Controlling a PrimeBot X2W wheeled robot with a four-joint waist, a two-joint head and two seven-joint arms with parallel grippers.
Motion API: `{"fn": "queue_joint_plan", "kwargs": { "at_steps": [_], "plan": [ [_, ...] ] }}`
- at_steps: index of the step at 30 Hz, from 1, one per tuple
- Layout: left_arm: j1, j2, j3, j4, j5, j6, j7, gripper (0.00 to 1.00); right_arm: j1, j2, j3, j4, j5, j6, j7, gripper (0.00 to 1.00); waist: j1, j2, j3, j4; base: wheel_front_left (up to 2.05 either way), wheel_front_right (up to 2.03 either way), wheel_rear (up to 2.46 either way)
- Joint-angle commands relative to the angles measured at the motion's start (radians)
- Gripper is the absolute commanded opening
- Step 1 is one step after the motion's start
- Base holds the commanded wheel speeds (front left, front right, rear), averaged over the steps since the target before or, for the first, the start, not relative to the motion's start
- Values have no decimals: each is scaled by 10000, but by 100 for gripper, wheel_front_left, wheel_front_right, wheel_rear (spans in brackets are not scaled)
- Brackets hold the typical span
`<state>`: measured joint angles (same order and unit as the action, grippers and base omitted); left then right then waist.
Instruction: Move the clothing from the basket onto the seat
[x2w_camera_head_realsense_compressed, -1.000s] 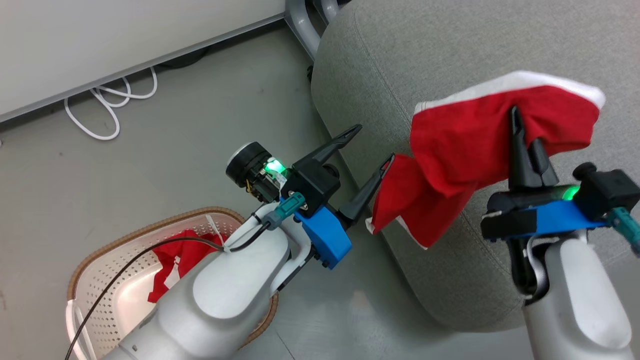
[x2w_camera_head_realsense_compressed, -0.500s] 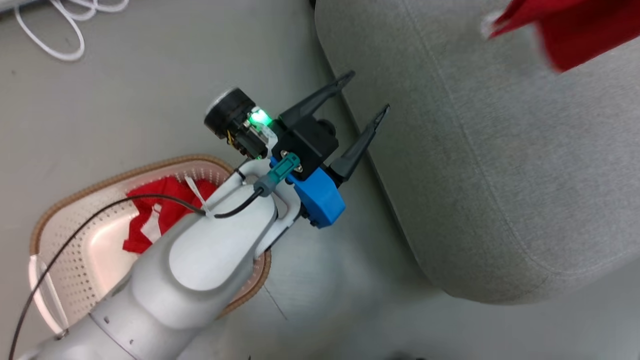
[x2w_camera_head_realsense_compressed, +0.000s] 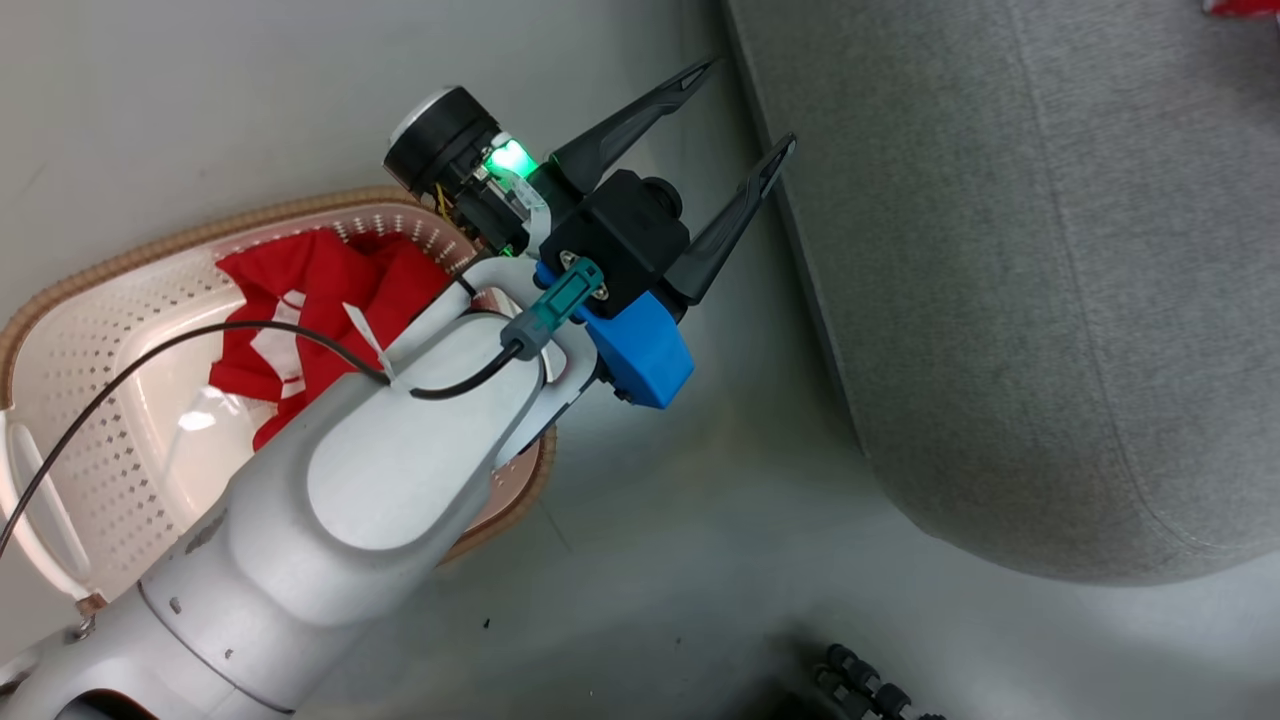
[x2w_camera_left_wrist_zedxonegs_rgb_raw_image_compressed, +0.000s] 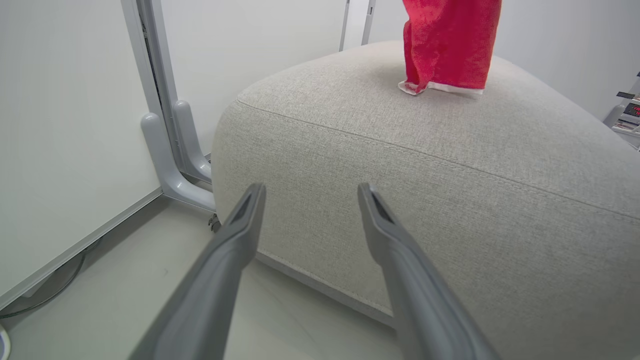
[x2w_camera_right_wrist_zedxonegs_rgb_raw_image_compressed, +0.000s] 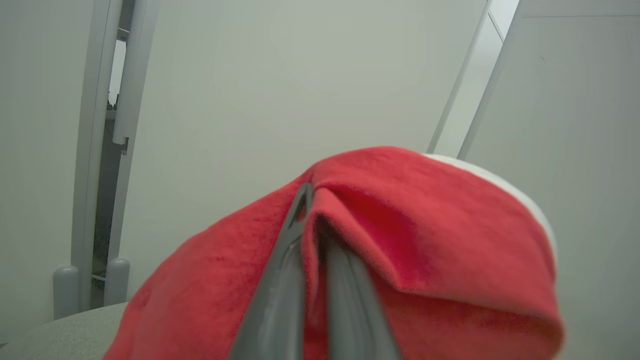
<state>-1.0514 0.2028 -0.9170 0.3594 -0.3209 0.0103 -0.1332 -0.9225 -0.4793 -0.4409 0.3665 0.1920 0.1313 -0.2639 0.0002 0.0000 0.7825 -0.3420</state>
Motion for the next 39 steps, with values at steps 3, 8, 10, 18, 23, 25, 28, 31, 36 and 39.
{"fn": "queue_joint_plan", "kwargs": {
  "at_steps": [3,8,10,18,23,25,28,31,36,39],
  "plan": [
    [-164,80,-29,-121,53,79,40,100,-135,66,148,716,-161,-10,-9,0,-2,0,250,168,0,0,0],
    [-198,167,-56,-197,45,120,53,100,-45,432,228,1751,-330,-10,-9,0,-2,0,433,288,0,0,0],
    [-194,198,-65,-206,30,134,56,100,24,614,267,2167,-389,-10,-9,0,-2,0,461,316,0,0,0],
    [-160,281,-96,-211,-37,223,96,100,172,1067,418,3066,-383,-10,-9,0,-2,0,354,274,0,0,0],
    [82,230,-72,-126,-169,287,-128,100,715,1224,125,2678,-267,-10,-9,100,-2,0,-83,232,0,0,0],
    [208,183,-38,-55,-264,322,-288,100,1204,1366,71,2331,-318,-10,-9,100,-2,0,-366,209,0,0,0],
    [466,95,-21,136,-426,328,-543,100,2052,1546,6,1629,-423,-10,-7,100,-2,0,-887,179,0,0,0],
    [756,-9,26,351,-613,363,-784,100,2916,1801,64,931,-631,-10,-7,100,-2,0,-1471,164,0,0,0],
    [1356,-77,359,654,-986,541,-1146,100,3827,2113,565,-235,-890,-10,-7,100,-2,0,-2491,212,0,0,0],
    [1729,-88,659,723,-1168,683,-1264,100,4145,2179,1097,-727,-840,-10,-7,100,-2,0,-3039,361,0,0,0]
  ]
}}
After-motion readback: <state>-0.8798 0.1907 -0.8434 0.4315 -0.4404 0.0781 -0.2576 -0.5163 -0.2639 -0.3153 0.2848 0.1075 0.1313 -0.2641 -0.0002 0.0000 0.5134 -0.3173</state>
